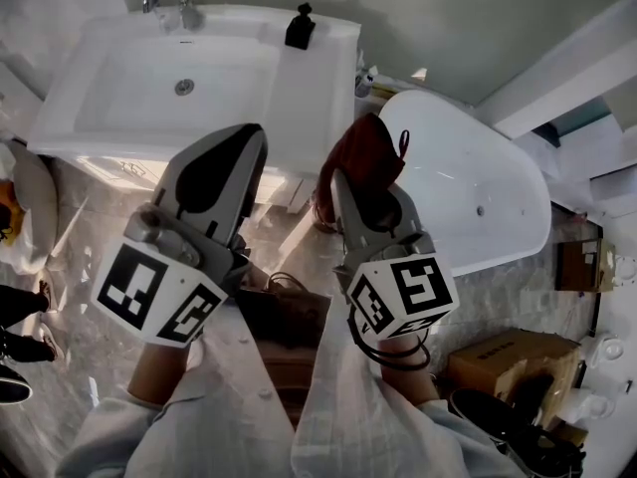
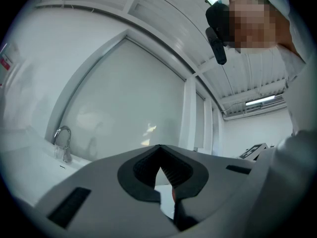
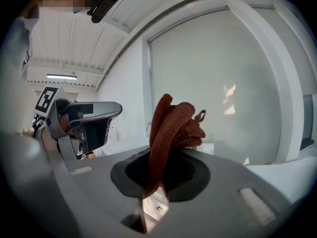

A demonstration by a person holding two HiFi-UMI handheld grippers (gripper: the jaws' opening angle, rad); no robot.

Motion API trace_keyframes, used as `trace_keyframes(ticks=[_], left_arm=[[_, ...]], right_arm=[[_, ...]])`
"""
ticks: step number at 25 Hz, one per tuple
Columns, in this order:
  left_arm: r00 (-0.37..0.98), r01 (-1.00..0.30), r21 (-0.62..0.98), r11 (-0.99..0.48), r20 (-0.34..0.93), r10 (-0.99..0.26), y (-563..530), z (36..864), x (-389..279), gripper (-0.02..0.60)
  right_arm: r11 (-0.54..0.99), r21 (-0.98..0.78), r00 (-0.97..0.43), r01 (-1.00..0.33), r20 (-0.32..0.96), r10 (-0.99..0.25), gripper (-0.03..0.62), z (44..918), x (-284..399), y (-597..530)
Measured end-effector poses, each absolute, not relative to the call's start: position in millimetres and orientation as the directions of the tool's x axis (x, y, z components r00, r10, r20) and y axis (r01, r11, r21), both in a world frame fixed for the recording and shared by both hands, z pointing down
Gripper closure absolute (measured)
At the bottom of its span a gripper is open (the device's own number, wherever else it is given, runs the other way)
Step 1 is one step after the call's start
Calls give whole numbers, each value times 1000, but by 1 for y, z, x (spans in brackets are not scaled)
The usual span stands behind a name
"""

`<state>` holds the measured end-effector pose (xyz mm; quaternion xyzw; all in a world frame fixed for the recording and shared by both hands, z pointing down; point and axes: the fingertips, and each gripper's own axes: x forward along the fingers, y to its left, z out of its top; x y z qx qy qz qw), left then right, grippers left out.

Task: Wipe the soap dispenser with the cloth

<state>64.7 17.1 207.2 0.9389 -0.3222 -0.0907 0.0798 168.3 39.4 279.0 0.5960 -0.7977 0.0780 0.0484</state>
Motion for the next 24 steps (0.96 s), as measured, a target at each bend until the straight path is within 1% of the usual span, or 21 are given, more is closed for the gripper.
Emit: trace_keyframes(ticks=[13, 18, 20, 24], left_arm=[[798, -560, 212, -801, -121, -590, 34, 208, 87, 578], [842, -500, 221, -837, -102, -530, 38, 209, 105, 578], [832, -520, 227, -823, -86, -549, 38, 209, 105, 578], [780, -598, 220, -771, -62, -623, 45, 206, 98, 578]], right_arm=[[248, -75, -258, -966, 176, -950, 539, 284, 188, 60], [186, -81, -198, -979, 177, -964, 539, 283, 197, 68], [207, -88, -220, -974, 175, -960, 539, 285, 197, 66], [294, -109, -308, -950, 158, -938, 540, 284, 188, 66]])
